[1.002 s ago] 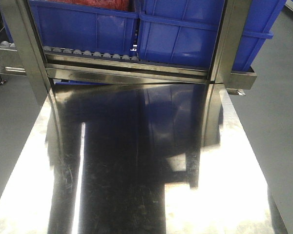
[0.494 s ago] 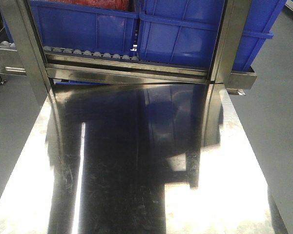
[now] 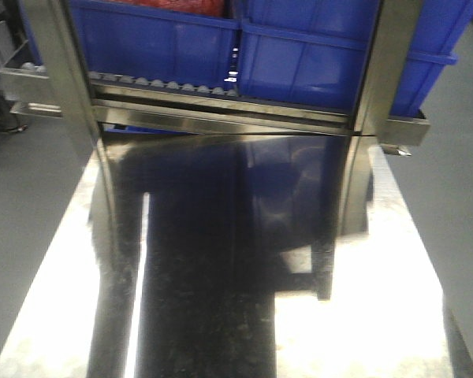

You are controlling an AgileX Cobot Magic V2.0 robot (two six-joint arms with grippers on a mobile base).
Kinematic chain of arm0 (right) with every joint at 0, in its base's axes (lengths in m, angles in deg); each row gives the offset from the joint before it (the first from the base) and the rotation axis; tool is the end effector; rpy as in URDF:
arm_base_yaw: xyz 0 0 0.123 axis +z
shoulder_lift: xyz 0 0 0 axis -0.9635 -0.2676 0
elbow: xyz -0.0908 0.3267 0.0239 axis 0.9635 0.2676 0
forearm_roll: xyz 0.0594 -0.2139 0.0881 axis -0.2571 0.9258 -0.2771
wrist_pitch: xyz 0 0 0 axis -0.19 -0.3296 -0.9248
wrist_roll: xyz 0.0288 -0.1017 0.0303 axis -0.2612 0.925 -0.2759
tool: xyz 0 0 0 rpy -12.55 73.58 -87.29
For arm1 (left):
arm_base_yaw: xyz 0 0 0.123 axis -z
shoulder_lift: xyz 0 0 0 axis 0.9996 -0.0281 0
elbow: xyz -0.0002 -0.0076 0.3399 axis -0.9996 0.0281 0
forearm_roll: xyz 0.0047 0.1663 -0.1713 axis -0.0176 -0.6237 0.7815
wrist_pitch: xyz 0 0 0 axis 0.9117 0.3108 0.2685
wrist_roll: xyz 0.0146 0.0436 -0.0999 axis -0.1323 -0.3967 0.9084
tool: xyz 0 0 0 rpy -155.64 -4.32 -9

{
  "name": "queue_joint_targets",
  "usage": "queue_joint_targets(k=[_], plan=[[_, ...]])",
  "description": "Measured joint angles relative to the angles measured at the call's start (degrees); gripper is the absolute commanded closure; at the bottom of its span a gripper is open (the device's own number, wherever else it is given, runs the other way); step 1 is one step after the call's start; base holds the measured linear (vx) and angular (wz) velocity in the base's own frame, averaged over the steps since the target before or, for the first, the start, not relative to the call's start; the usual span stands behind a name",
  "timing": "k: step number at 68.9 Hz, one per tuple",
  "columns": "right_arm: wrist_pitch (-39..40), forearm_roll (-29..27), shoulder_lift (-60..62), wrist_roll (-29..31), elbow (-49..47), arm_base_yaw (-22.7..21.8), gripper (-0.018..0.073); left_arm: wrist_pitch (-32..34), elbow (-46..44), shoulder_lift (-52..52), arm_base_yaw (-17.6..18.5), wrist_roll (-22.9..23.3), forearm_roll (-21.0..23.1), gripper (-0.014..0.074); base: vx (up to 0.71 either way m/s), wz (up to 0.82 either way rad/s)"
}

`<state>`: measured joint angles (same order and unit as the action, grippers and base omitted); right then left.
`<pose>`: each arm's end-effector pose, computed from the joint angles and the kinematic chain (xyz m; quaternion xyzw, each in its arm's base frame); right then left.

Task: Move and align brake pads A on conveyor
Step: 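Back the base away from the steel table and turn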

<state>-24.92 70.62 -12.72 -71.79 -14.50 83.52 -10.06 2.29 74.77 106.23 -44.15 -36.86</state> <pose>0.0022 0.0033 0.3020 -0.0861 0.7455 0.0463 0.6593 -0.0041 0.0114 0.3027 0.0460 0.7349 -0.1083 0.6678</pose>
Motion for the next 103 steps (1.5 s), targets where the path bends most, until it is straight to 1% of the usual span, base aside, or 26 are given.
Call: queue_joint_targets(k=[12, 39, 103], plan=[[0.0, 0.0, 0.0, 0.0, 0.0, 0.0, 0.0566, -0.1, 0.4, 0.0, 0.0, 0.0, 0.0, 0.0603, -0.13, 0.58], [0.0, 0.0, 0.0, 0.0, 0.0, 0.0, 0.0566, -0.1, 0.4, 0.0, 0.0, 0.0, 0.0, 0.0603, -0.2, 0.88], [0.0, 0.0, 0.0, 0.0, 0.0, 0.0, 0.0566, -0.1, 0.4, 0.0, 0.0, 0.0, 0.0, 0.0603, -0.19, 0.78]])
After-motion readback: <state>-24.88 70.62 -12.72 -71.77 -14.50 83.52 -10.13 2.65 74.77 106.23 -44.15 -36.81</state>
